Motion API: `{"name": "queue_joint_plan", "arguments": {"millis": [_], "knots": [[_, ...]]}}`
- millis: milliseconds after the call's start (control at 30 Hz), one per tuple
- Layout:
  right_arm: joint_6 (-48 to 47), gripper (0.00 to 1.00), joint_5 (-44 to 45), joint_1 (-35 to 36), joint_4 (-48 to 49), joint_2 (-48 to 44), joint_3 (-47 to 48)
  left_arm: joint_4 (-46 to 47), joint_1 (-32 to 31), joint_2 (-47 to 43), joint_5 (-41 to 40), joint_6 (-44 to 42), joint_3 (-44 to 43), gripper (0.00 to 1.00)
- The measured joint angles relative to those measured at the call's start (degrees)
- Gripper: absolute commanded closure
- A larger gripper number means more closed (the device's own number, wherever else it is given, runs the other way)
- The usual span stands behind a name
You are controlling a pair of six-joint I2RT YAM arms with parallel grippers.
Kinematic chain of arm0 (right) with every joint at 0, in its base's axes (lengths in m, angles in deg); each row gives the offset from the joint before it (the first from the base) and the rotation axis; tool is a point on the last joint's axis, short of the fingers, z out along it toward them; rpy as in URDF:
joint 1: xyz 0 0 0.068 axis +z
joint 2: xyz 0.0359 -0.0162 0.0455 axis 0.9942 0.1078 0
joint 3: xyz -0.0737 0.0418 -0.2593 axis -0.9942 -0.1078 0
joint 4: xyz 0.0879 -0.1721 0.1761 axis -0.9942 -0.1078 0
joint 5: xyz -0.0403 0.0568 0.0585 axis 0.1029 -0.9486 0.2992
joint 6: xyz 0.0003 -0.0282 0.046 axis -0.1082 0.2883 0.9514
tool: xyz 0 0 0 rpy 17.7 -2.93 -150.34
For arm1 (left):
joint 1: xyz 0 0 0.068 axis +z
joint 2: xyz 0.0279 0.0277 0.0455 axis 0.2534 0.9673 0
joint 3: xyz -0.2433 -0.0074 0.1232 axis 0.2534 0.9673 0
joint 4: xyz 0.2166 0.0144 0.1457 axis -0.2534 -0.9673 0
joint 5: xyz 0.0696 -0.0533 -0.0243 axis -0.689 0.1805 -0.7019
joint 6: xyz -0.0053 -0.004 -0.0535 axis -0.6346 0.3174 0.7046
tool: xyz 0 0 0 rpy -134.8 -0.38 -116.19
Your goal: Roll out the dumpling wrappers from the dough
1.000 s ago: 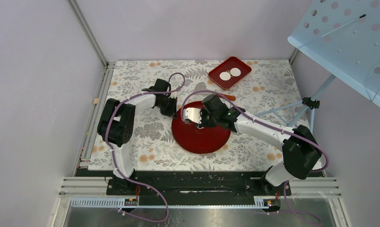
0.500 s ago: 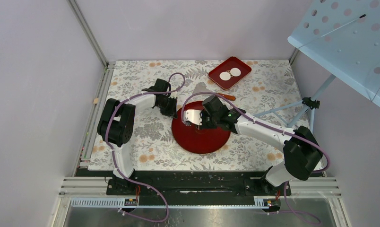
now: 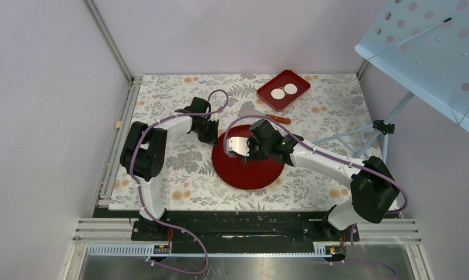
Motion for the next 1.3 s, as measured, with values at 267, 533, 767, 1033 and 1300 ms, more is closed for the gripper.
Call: {"name": "queue_joint_plan", "arguments": {"millis": [267,533,767,1033,1300], "knots": [[-0.33,1.00,-0.28,0.28,-0.63,-0.46,-0.24,0.00,0.00,0.00,0.00,0.00,0.00,1.00],[-0.63,1.00,-1.81,0.68,-2.58,-1.60,-0.61,0.00,0.00,0.00,0.00,0.00,0.00,1.00],[0.11,1.00,-5.16,1.46,-6.38,-2.38,-1.11,0.00,0.00,0.00,-0.02,0.00,0.00,1.00],[2.14,1.00,-9.09,1.46,-11.58,-2.97,1.20,0.00,0.00,0.00,-0.02,0.00,0.00,1.00],[9.01,1.00,-11.02,2.19,-18.16,-5.90,2.62,0.00,0.00,0.00,-0.02,0.00,0.00,1.00]]}}
